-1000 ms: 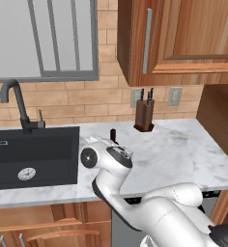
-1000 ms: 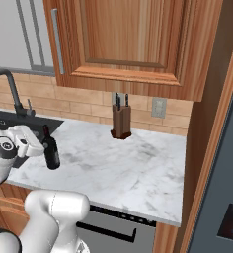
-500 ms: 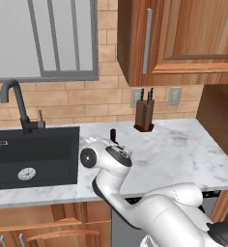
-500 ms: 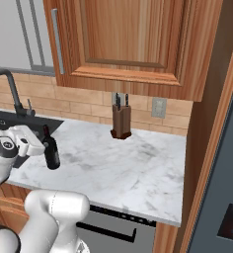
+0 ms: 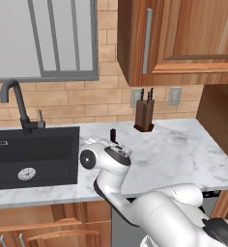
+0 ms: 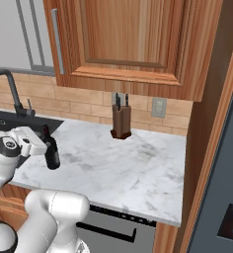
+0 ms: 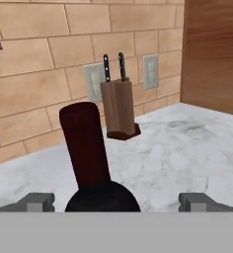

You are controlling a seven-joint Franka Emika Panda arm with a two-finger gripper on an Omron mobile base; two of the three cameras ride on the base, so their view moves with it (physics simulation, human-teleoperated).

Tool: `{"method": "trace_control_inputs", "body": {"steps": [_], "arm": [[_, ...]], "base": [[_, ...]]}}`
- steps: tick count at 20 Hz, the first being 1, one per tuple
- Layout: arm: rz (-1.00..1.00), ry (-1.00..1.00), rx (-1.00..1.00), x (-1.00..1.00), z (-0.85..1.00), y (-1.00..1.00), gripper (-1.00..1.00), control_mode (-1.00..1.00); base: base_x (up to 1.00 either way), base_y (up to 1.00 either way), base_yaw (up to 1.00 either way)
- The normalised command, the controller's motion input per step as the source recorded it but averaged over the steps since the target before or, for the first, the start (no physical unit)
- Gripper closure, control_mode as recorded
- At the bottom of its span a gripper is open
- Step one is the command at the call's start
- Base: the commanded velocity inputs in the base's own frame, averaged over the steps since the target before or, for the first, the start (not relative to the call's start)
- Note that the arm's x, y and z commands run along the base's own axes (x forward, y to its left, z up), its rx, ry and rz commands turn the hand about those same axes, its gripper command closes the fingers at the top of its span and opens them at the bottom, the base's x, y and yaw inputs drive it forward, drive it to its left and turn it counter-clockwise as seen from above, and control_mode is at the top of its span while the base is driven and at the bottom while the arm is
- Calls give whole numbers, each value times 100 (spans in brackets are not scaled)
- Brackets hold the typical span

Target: There is a wine glass and glass cup on the dining counter. Place the wine bottle next to the wine glass and the juice bottle next to the glass cup.

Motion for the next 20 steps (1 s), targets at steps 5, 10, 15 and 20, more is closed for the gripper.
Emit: {"method": "trace_control_inputs", "body": {"steps": [5, 10, 15, 20], "arm": [[0, 1, -3, 19, -5, 0, -100, -100], [0, 0, -4, 19, -5, 0, -100, -100], [0, 0, -4, 12, -8, 3, -100, -100], [0, 0, -5, 12, -8, 2, -100, -100]], "base": [[0, 0, 0], [0, 0, 0], [0, 0, 0], [0, 0, 0]]}}
